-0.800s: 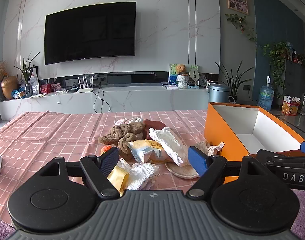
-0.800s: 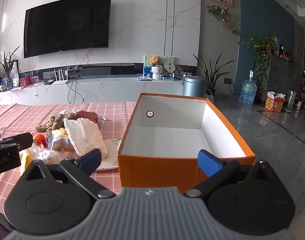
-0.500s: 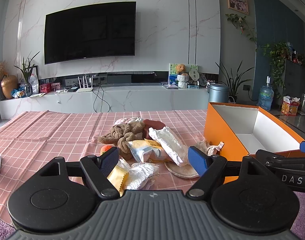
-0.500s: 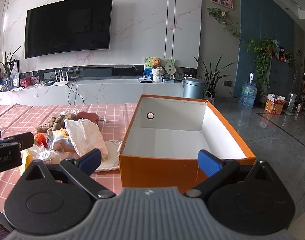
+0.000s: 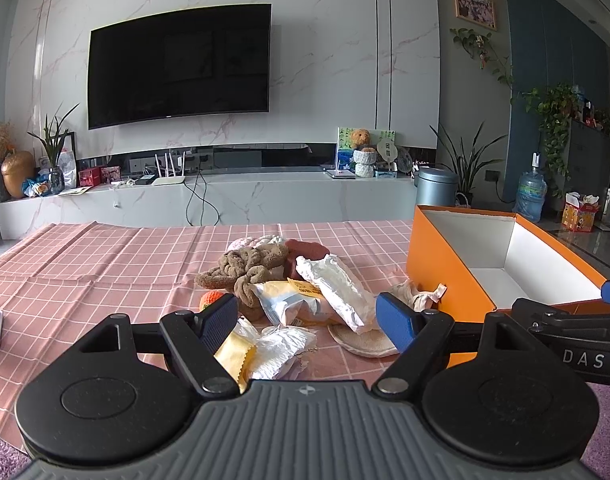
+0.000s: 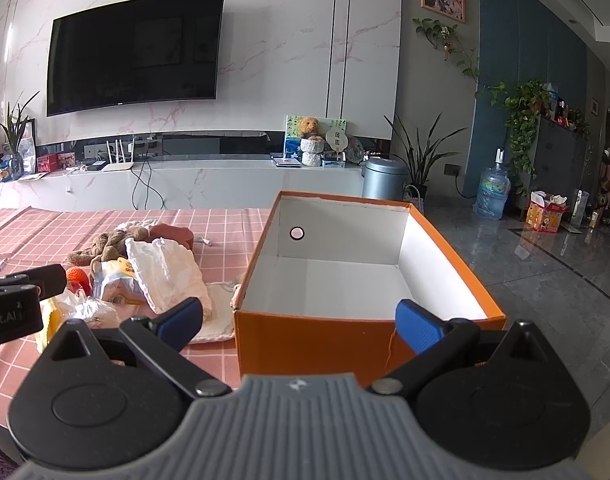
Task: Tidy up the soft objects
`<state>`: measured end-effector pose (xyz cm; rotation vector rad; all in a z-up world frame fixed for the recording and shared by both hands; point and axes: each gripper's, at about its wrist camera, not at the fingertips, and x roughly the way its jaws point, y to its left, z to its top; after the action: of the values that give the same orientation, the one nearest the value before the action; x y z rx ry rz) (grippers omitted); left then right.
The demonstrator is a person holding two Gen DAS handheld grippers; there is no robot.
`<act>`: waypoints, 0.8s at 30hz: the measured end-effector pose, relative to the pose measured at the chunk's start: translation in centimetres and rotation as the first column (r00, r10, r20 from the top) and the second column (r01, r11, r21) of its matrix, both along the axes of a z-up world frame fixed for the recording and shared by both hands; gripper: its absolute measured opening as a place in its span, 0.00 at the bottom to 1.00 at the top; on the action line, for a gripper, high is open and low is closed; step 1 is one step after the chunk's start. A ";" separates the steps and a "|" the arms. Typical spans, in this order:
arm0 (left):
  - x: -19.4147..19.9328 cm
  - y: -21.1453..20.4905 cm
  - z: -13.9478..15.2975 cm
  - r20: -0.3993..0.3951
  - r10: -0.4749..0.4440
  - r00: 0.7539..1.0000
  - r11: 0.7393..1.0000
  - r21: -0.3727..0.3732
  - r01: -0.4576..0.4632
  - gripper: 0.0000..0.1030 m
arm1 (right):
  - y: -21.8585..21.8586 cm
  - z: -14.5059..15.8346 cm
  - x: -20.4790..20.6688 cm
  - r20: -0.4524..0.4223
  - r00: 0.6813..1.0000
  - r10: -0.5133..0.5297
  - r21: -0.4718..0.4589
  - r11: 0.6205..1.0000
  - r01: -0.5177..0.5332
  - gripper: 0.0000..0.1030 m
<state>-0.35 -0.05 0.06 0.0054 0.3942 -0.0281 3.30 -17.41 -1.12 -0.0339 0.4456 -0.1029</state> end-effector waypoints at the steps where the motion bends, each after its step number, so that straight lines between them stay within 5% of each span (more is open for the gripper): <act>1: 0.0 0.0 0.0 0.000 0.000 1.000 1.000 -0.001 0.000 0.90 | 0.0 0.0 0.0 0.000 1.000 -0.001 0.001 1.000 0.001 0.98; 24: 0.0 -0.3 -0.2 0.002 -0.003 1.000 1.000 0.000 0.003 0.90 | -0.1 -0.1 -0.1 -0.001 1.000 -0.005 -0.002 1.000 0.005 0.98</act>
<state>-0.39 -0.31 -0.13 0.0062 0.3924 -0.0310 3.21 -17.50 -1.17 -0.0346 0.4470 -0.1085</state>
